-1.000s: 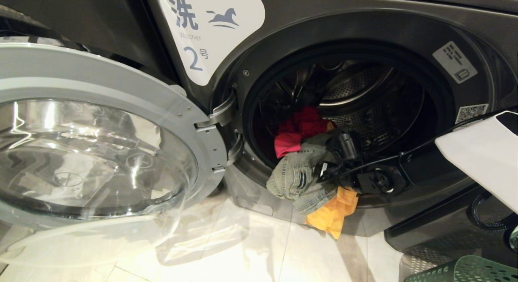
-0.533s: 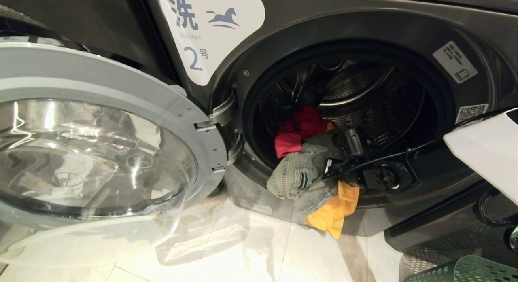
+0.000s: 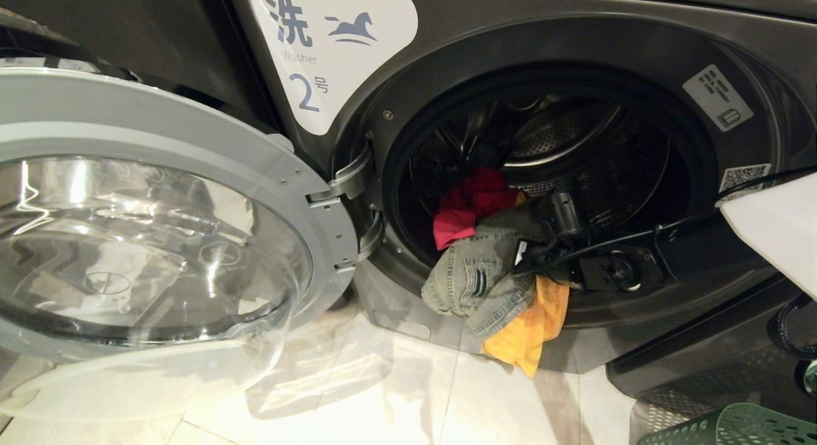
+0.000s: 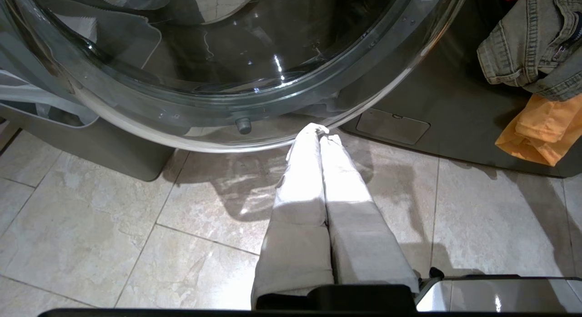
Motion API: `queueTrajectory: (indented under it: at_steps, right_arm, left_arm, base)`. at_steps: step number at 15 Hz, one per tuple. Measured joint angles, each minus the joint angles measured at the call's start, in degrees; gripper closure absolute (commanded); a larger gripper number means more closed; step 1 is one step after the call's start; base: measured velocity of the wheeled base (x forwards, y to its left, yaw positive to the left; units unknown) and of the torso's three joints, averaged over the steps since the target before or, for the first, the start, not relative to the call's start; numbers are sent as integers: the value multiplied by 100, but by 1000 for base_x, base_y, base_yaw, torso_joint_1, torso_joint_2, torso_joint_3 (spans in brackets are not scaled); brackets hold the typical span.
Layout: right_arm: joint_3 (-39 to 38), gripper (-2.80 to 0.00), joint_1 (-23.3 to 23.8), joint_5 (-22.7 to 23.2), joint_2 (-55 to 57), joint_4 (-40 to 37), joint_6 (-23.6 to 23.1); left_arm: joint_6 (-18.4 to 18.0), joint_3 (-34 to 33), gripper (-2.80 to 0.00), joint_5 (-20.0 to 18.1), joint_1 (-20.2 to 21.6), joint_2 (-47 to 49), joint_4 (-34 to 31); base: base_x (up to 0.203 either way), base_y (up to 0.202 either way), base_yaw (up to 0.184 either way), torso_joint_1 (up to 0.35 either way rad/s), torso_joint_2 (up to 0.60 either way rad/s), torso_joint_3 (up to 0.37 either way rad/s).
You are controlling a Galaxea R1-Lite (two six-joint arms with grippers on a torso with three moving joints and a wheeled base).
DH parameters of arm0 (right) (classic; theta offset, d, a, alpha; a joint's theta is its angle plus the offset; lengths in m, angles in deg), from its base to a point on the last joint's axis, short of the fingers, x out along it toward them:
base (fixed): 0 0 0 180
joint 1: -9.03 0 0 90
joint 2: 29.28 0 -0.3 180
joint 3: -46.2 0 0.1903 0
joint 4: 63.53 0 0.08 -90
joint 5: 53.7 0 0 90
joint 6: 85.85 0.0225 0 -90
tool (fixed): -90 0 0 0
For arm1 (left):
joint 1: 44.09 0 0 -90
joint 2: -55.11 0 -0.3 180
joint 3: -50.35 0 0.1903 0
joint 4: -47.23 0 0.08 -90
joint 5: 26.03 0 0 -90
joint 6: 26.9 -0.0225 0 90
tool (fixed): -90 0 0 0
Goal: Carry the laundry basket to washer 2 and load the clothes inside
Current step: Place the clothes into the washing machine
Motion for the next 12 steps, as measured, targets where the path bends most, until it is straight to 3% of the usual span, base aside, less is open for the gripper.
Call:
queueTrajectory:
  at_steps: [9, 12]
  right_arm:
    - [560, 0, -74, -155, -1, 114, -153]
    - [824, 0, -90, -606, 425, 983, -878]
  left_arm:
    - [0, 0, 0, 0, -4, 0, 2]
    - [-2, 0, 0, 0, -4, 0, 0]
  base:
    - [0, 0, 0, 0, 0, 0]
    - [0, 0, 0, 0, 0, 0]
